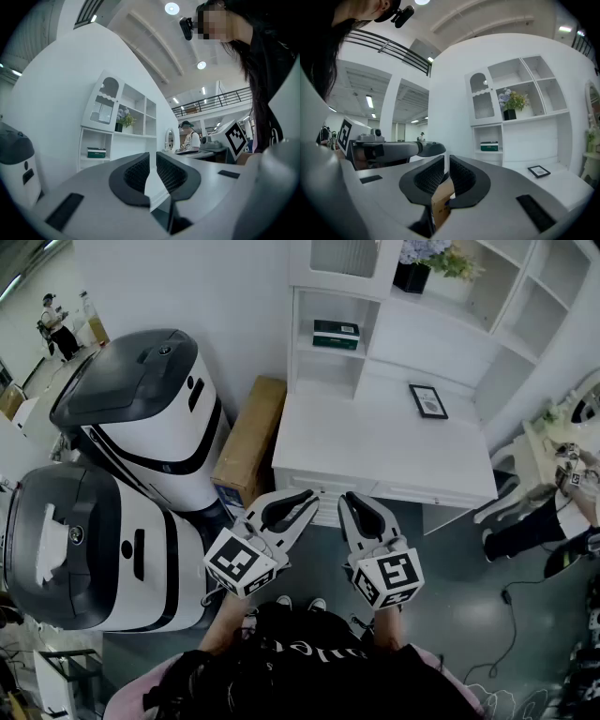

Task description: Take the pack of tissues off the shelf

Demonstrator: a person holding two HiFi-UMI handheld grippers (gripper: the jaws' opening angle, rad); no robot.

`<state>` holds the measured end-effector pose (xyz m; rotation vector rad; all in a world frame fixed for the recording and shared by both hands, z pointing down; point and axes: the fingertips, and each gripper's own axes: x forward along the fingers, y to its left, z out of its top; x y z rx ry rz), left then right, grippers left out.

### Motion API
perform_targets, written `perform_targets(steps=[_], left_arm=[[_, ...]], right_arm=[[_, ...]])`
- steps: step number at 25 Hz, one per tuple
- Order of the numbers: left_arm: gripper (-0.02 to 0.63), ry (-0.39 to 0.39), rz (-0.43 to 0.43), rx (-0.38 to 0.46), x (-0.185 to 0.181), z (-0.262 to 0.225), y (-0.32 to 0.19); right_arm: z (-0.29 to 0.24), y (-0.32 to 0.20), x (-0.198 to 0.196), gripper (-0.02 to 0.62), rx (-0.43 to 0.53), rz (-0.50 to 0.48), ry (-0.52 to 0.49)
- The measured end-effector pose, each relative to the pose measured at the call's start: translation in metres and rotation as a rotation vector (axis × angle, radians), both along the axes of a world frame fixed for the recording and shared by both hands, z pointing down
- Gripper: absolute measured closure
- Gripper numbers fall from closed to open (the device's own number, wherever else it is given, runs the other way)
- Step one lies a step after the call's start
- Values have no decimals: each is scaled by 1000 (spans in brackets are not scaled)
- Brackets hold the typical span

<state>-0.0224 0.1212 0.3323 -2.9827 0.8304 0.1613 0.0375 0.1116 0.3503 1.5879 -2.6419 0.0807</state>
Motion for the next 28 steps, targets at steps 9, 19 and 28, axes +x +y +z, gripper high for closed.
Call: perform_targets(steps=[9, 19, 28], left_arm=[[551, -15, -23, -9, 26, 4, 1], [551, -33, -64, -21, 54, 19, 6], [551, -38, -98, -13, 56, 21, -20]], right_arm=[[5, 1, 28, 528, -7, -10, -34], [22, 1, 49, 528, -20, -66, -40], [31, -28, 54, 528, -38, -89, -59]])
